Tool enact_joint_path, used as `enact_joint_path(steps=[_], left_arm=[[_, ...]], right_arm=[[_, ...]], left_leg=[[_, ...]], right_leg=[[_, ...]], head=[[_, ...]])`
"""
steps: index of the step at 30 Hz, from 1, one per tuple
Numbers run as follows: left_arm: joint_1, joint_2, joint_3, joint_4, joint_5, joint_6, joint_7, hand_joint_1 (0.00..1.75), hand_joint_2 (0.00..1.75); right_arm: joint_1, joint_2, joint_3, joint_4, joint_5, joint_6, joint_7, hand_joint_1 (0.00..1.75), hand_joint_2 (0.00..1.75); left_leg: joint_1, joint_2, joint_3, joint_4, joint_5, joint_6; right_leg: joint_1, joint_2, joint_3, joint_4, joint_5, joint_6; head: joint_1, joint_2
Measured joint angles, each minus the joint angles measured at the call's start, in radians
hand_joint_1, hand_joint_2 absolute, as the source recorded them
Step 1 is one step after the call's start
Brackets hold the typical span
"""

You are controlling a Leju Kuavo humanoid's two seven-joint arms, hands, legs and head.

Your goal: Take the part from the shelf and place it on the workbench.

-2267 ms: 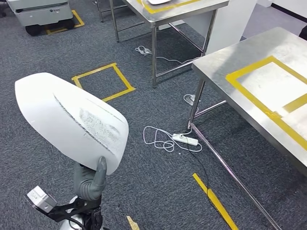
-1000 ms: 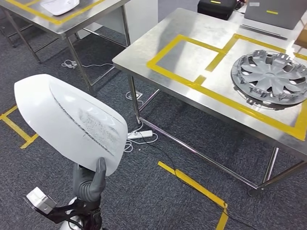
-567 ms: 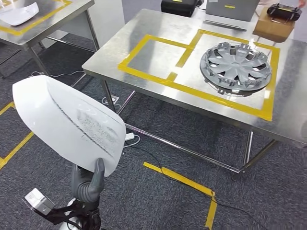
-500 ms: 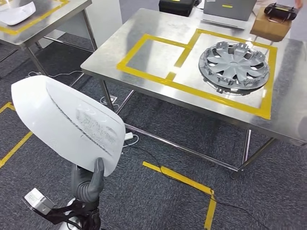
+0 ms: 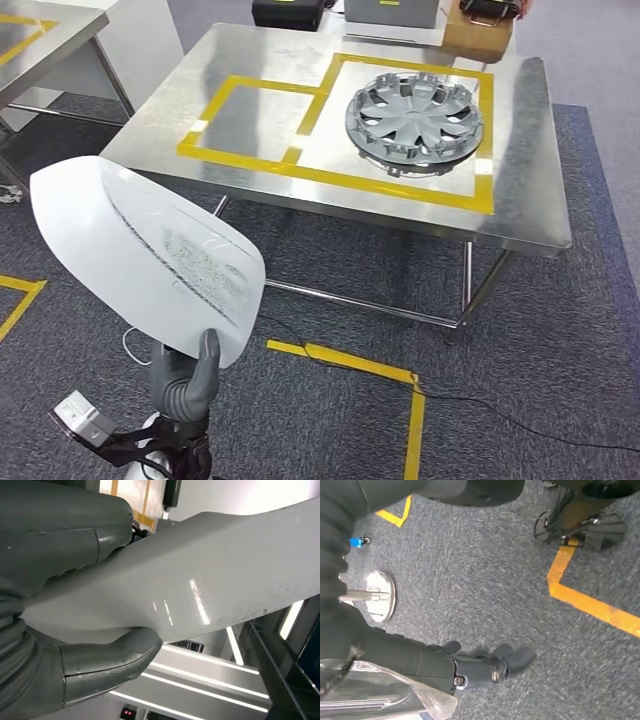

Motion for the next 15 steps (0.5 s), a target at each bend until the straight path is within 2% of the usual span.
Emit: enact_joint_path(steps=[2,3,4,5,6,7,8,10,11,12,13,14,15], left_arm=[[-0.001,0.000,0.000,0.000,0.000,0.000,0.000,1.75,1.75],[0.000,0.001,0.001,0.000,0.000,0.000,0.000,1.75,1.75],[0.000,0.001,0.001,0.000,0.000,0.000,0.000,1.75,1.75],[0.001,0.001,0.002,0.000,0.000,0.000,0.000,1.75,1.75],[0.002,0.001,0.002,0.000,0.000,0.000,0.000,1.75,1.75],[0.002,0.001,0.002,0.000,0.000,0.000,0.000,1.75,1.75],[0.002,0.001,0.002,0.000,0.000,0.000,0.000,1.75,1.75],[0.002,0.002,0.002,0.000,0.000,0.000,0.000,1.75,1.75],[0.002,0.002,0.003,0.000,0.000,0.000,0.000,1.75,1.75],[0.002,0.001,0.003,0.000,0.000,0.001,0.000,1.75,1.75],[0.002,0.001,0.003,0.000,0.001,0.001,0.000,1.75,1.75],[0.001,0.000,0.003,0.000,0.001,0.001,0.000,1.75,1.75],[0.001,-0.001,0.003,0.000,0.001,0.001,0.000,1.75,1.75]], right_arm=[[0.000,0.000,0.000,0.000,0.000,0.001,0.001,0.00,1.75],[-0.001,0.000,0.000,0.000,0.000,0.001,0.002,0.00,1.75],[-0.002,0.000,0.000,0.000,0.000,0.001,0.002,0.00,1.75],[-0.002,0.000,0.000,0.000,0.000,0.001,0.002,0.00,1.75],[-0.001,0.000,0.000,0.000,0.000,0.001,0.002,0.00,1.75],[0.000,0.000,0.000,0.000,0.000,0.001,0.002,0.00,1.75],[0.000,0.000,0.000,0.000,0.001,0.001,0.002,0.00,1.75],[0.000,0.002,0.000,0.000,0.002,0.002,0.002,0.00,1.75],[-0.001,0.003,0.000,0.000,0.003,0.002,0.002,0.00,1.75],[-0.002,0.004,0.000,0.001,0.004,0.002,0.002,0.00,1.75],[-0.002,0.005,0.000,0.001,0.006,0.002,0.002,0.00,1.75],[-0.001,0.004,0.000,0.001,0.008,0.002,0.002,0.00,1.75],[0.001,0.004,0.000,0.001,0.012,0.000,0.002,0.00,1.75]], left_leg=[[0.005,-0.041,-0.022,0.061,-0.046,-0.010],[0.007,-0.067,-0.048,0.123,-0.081,-0.013],[0.007,-0.080,-0.080,0.195,-0.114,-0.014],[0.007,-0.086,-0.109,0.256,-0.135,-0.013],[0.007,-0.089,-0.126,0.288,-0.136,-0.010],[0.007,-0.092,-0.125,0.280,-0.116,-0.006],[0.006,-0.099,-0.106,0.234,-0.079,0.001],[0.005,-0.143,-0.049,0.099,-0.005,0.020],[0.004,-0.165,-0.029,0.050,0.014,0.028],[0.003,-0.181,-0.019,0.023,0.019,0.035],[0.002,-0.184,-0.018,0.015,0.015,0.038],[0.002,-0.175,-0.016,0.007,0.016,0.038],[0.005,-0.164,-0.014,-0.001,0.018,0.038]], right_leg=[[-0.003,0.019,0.000,-0.002,0.004,-0.013],[-0.003,0.030,-0.001,-0.002,0.005,-0.016],[-0.002,0.041,-0.003,-0.002,0.006,-0.020],[0.000,0.054,-0.003,-0.001,0.007,-0.021],[0.001,0.067,-0.003,-0.001,0.007,-0.022],[0.003,0.082,-0.003,-0.001,0.008,-0.023],[0.005,0.096,-0.001,-0.001,0.008,-0.023],[0.008,0.122,0.000,0.000,0.009,-0.021],[0.007,0.134,-0.003,0.001,0.011,-0.018],[0.005,0.145,-0.009,0.002,0.013,-0.013],[0.002,0.154,-0.015,0.002,0.017,-0.007],[0.000,0.163,-0.020,0.001,0.019,0.000],[0.001,0.154,-0.026,0.004,0.018,0.005]], head=[[-0.003,0.000],[-0.005,0.000],[-0.006,0.000],[-0.006,0.000],[-0.006,0.000],[-0.006,0.000],[-0.006,0.000],[-0.005,0.000],[-0.005,0.000],[-0.006,0.000],[-0.008,0.000],[-0.011,0.000],[-0.013,0.000]])
